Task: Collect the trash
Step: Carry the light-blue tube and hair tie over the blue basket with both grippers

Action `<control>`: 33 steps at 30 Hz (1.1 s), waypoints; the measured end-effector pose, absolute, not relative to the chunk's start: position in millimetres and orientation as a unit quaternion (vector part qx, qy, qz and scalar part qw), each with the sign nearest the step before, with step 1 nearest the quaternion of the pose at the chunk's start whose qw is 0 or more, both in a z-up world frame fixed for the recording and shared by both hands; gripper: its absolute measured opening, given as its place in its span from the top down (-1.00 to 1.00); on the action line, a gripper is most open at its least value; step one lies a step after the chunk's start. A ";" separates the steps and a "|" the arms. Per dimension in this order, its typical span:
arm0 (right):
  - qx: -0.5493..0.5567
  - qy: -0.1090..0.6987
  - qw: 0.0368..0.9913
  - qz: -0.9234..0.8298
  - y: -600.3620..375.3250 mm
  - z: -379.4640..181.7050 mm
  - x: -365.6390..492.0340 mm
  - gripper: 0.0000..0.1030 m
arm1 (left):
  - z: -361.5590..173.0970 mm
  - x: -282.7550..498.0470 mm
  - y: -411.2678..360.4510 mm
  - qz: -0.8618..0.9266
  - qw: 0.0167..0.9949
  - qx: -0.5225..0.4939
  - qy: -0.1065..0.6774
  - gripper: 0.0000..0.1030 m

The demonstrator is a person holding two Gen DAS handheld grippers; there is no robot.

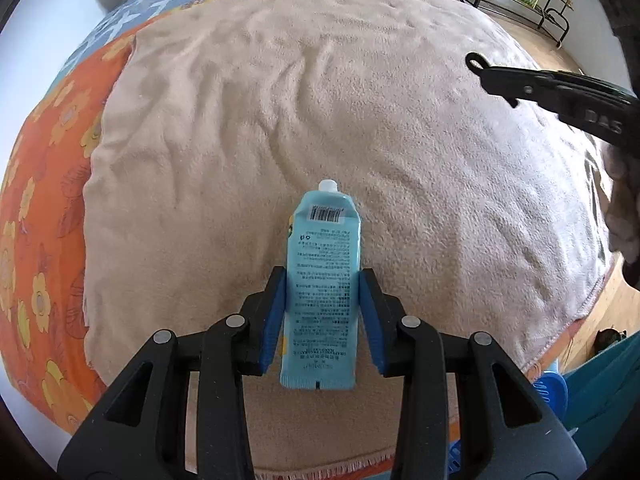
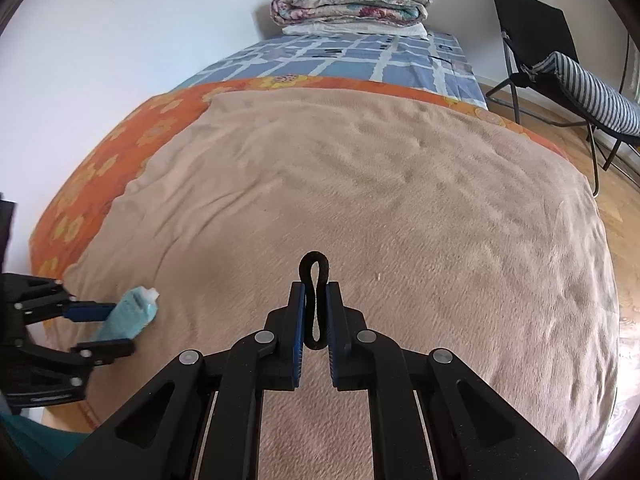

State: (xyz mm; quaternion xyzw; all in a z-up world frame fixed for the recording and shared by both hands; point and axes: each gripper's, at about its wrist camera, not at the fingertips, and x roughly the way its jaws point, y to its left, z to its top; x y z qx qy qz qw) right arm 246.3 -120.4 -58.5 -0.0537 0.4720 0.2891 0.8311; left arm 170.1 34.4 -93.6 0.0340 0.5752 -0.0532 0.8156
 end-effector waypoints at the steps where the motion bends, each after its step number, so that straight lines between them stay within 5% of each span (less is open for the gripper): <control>1: -0.053 0.472 0.831 0.290 -120.7 -57.6 245.5 0.84 | -92.7 172.5 33.4 -0.051 0.816 0.038 0.574 0.25; 33: -0.044 0.452 0.832 0.317 -174.0 -13.4 120.9 0.84 | -31.0 86.0 -34.9 -0.120 0.851 0.049 0.510 0.29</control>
